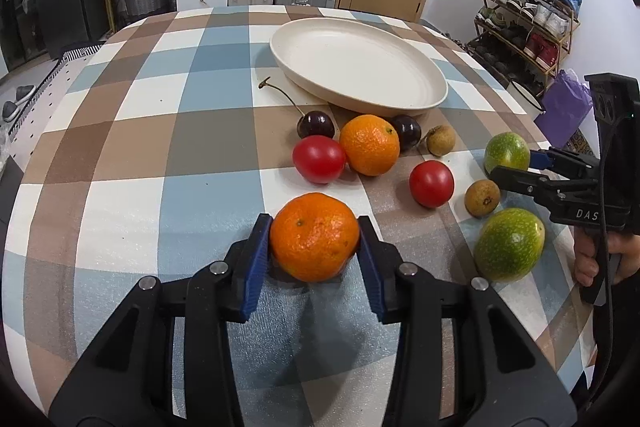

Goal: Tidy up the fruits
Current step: 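Grasp the orange with the left tool while the right tool grasps the large yellow citrus, then carry both fruits over the cream plate and open both tools to release them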

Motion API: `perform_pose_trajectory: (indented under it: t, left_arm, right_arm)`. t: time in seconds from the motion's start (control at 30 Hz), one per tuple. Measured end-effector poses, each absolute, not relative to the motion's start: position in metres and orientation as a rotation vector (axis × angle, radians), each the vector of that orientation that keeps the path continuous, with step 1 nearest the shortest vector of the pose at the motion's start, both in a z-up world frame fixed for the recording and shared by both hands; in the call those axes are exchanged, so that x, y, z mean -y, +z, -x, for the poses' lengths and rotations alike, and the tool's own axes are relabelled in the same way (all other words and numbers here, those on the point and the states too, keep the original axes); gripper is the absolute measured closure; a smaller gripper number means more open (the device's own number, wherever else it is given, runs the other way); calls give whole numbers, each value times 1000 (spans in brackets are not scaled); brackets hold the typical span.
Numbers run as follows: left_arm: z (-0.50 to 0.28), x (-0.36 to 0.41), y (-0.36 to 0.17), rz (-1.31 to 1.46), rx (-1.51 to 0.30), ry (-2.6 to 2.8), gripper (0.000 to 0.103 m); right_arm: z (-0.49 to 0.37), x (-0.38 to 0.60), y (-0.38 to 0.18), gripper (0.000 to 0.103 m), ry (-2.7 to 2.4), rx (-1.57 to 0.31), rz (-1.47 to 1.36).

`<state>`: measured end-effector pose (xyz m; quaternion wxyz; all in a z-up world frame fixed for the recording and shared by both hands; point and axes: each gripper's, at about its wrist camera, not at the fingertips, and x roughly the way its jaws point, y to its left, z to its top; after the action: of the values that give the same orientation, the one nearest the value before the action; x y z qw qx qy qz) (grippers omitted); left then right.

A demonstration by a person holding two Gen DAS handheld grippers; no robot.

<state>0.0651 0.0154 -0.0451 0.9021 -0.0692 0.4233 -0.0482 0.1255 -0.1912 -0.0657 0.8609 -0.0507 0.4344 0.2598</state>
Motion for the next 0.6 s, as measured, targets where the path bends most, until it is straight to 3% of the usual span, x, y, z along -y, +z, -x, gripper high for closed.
perform_pose_trajectory:
  t: [0.07,0.6]
  left_arm:
    - [-64,-15,-41,142,-861,-102,64]
    - [-63,-11,-1,117,-748,-93,64]
  right_arm:
    - [-124,191,-65,47,563,-908,92]
    - [-114,197,-36,48,587,-798,51]
